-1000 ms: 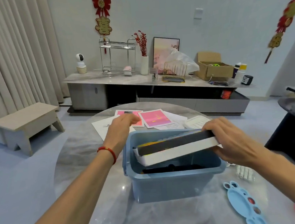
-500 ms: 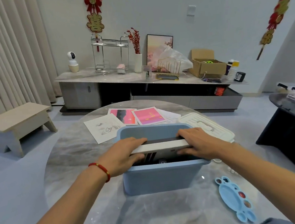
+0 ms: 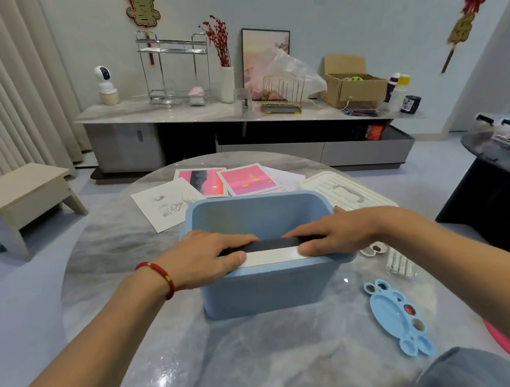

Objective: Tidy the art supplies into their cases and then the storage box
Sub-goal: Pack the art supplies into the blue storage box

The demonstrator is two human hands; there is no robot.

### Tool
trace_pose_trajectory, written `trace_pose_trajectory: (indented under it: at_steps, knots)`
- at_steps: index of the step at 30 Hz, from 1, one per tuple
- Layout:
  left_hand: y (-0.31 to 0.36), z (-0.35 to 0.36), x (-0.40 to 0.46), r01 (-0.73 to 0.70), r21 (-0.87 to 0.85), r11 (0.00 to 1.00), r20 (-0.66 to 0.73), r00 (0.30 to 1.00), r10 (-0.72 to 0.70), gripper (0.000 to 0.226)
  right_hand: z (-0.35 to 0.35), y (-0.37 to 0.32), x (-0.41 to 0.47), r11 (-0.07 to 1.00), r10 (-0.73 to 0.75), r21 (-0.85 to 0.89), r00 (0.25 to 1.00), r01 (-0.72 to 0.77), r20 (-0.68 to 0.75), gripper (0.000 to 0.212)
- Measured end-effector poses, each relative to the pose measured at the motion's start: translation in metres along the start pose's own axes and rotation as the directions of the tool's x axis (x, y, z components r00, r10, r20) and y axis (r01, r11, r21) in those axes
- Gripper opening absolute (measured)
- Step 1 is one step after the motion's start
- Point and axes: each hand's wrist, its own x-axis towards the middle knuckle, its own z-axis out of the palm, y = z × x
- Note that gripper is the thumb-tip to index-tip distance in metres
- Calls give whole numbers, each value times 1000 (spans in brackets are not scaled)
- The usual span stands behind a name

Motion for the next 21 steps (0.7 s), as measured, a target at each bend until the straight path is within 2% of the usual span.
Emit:
trace_pose_trajectory:
  at_steps: [4,8,10,12,15,21]
  knots:
    - [7,-1,-2,9,-70,998,-10,1000,-10,33,-1,-3,0,994,-73,-83,995,67,-71,36]
    - [11,-4,-4,12,-50,999,-1,1000,-12,29,13,1,-5,996,-88,-21,981,86,-172,43]
    - [17,1,-4,34,-7,999,-12,999,-35,33,21,1,-5,994,-88,50,982,97,-165,42]
    - [26,14,-4,51,116,992,-40,998,-46,44,27,1,-5,984,-106,125,985,124,-139,41]
    - [33,29,-5,100,294,951,-117,991,-68,45,19,-2,-4,985,-90,142,992,102,-91,41]
    - [27,33,-5,85,290,953,-107,993,-56,59,18,-9,-7,997,-17,70,993,25,-118,46]
